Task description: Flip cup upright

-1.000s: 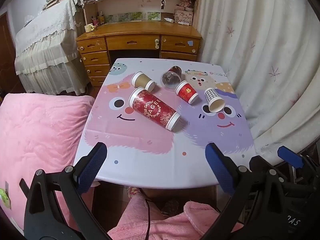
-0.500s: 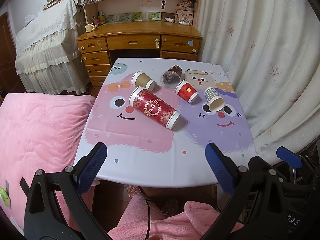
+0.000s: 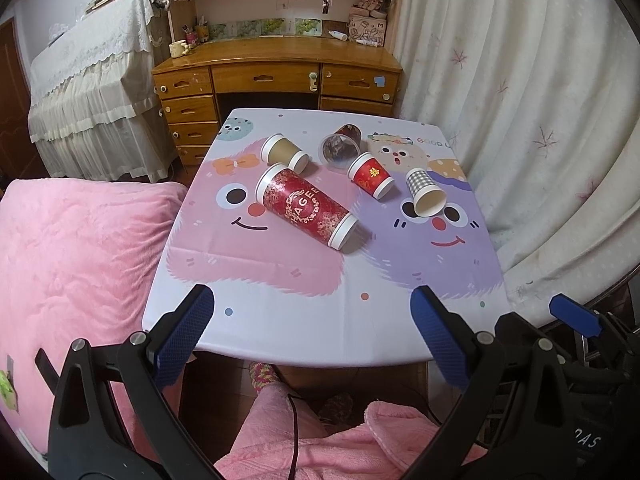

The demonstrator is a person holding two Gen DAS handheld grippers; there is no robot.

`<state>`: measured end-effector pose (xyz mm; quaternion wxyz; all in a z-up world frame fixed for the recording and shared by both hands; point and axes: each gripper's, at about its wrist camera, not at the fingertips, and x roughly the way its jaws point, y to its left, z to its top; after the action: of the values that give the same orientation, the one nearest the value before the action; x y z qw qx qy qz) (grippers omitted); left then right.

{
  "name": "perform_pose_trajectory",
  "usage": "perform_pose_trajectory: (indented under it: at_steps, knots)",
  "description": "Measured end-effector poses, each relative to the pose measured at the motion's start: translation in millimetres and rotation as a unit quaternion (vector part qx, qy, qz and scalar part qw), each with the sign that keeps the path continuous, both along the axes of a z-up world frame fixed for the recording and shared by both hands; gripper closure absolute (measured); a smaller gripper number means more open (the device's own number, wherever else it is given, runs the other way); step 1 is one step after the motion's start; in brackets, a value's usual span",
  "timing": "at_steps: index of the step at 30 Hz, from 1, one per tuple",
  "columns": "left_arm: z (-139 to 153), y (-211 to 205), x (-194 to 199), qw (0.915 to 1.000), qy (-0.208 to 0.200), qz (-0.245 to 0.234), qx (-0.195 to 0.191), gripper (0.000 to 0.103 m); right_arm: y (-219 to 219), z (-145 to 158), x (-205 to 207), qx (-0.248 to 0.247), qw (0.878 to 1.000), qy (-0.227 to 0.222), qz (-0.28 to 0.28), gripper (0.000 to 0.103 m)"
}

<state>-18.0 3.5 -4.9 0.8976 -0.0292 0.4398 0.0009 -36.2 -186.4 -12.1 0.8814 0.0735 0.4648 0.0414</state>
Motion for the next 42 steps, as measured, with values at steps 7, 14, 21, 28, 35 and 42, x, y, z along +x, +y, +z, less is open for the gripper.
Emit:
perform_pose_trajectory:
  at_steps: [7, 14, 21, 28, 35, 42]
  knots:
    - [-1, 1, 3, 0.9999, -0.001, 0.007, -0.009, 0.005, -7, -1, 3, 0.003, 1.000, 0.003, -0.013, 0.011]
    - [-3, 31, 26, 0.9974, 0.011, 0.028, -0.066, 0.005, -23, 1, 11, 0.018, 0.999, -0.001, -0.037, 0.011]
    - [-26, 64, 56, 0.9919, 0.042, 0.026, -0.117, 0.005, -25, 0, 31, -0.037, 0.996, -0.015, -0.081, 0.011]
    - [-46, 93, 108, 0.9875, 0.090, -0.039, -0.123, 0.005, -8, -17, 72, -0.043, 0.992, 0.014, -0.120, 0.011]
    - [-44, 101, 170, 0.9784, 0.099, -0.158, -0.090, 0.005, 2, -29, 113, 0.041, 0.979, 0.043, -0.193, 0.012]
    - [-55, 76, 217, 0.9598, 0.107, -0.259, -0.019, 0.005, 13, -42, 119, 0.024, 0.974, 0.032, -0.225, 0.012]
